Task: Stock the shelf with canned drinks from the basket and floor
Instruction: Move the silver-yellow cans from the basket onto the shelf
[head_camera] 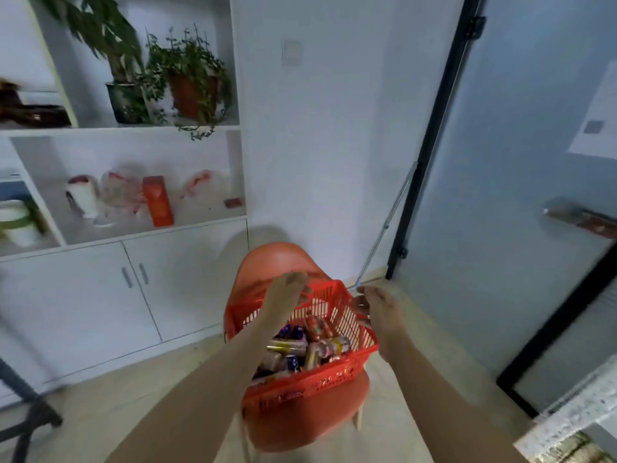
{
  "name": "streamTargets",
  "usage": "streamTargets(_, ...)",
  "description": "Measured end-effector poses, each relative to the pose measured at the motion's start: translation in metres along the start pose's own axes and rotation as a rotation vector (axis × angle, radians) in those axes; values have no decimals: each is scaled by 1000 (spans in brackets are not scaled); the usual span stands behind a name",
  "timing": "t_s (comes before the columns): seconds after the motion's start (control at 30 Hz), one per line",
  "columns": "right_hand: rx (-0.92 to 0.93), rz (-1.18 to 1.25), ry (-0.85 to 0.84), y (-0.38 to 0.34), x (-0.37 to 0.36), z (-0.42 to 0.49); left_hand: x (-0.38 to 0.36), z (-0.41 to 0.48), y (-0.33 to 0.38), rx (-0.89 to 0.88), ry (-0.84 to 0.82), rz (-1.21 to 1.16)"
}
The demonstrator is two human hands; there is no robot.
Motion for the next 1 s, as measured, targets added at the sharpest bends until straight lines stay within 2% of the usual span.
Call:
streamTargets(0.23,-93,-74,-101,42,-33,77,24,50,-69,172,122,43)
streamTargets(0.47,-238,-177,-183,99,-30,185,-14,131,-129,353,190,50)
streamTargets(0.73,-461,-265,-191,181,-3,281,-85,204,-218,664,122,53)
streamTargets(1.0,-676,-280,-227,266,2,317,-131,232,-301,894,41,70)
Point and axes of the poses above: each hand's wrist, its own z-axis towards the middle knuckle, its own x-axis out of the back of the hand, y = z × x, the point moved 2 cm from there along z, towards the middle knuckle, and after that the axes turned 1 degree about x, right-handed, at the moved point
